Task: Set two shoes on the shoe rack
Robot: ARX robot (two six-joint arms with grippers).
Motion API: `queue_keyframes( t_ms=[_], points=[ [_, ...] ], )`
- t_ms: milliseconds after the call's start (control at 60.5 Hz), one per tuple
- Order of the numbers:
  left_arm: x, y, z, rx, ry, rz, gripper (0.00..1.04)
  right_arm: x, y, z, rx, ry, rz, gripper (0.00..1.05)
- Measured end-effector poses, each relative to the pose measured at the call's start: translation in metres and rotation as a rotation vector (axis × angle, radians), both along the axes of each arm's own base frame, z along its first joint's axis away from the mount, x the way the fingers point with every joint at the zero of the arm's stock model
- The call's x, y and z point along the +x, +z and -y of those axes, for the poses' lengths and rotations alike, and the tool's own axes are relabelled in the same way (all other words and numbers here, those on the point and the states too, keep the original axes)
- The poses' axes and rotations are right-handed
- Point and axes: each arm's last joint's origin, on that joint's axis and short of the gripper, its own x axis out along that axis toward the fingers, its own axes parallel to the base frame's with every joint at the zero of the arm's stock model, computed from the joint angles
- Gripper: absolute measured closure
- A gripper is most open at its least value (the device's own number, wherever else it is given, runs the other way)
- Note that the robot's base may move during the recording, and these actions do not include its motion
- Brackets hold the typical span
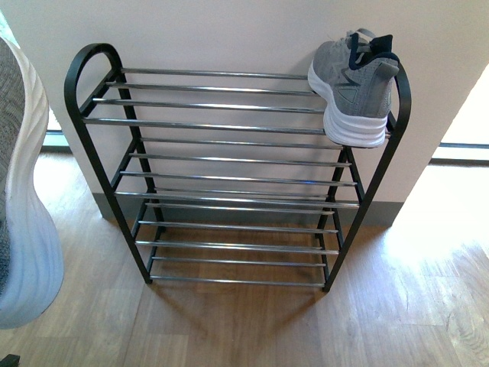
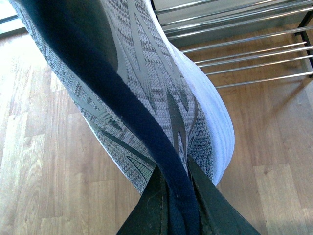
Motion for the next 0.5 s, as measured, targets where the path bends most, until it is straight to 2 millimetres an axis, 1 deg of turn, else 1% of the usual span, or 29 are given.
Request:
queue_keyframes(
  t_ms=[132, 215, 264, 463, 496],
  points=[
    [0.000, 0.000, 0.000, 0.001, 0.001, 0.001, 1.02, -0.015, -0.017, -0.014, -0.052, 0.017, -0.017, 0.42],
    [0.000, 0.000, 0.000, 0.000, -0.001, 0.000, 1.02, -0.022, -0.026, -0.020, -0.060, 0.017, -0.022, 0.54],
    [0.000, 0.000, 0.000, 0.000, -0.001, 0.000, 1.02, -0.027, -0.033, -0.024, -0.063, 0.018, -0.026, 0.63],
    [0.000, 0.000, 0.000, 0.000, 0.000, 0.000, 1.02, -0.042, -0.049, -0.036, -0.075, 0.019, -0.024, 0.93],
    [0.000, 0.000, 0.000, 0.000, 0.000, 0.000, 1.02, -0.046, -0.052, -0.038, -0.077, 0.021, -0.022, 1.02]
  ],
)
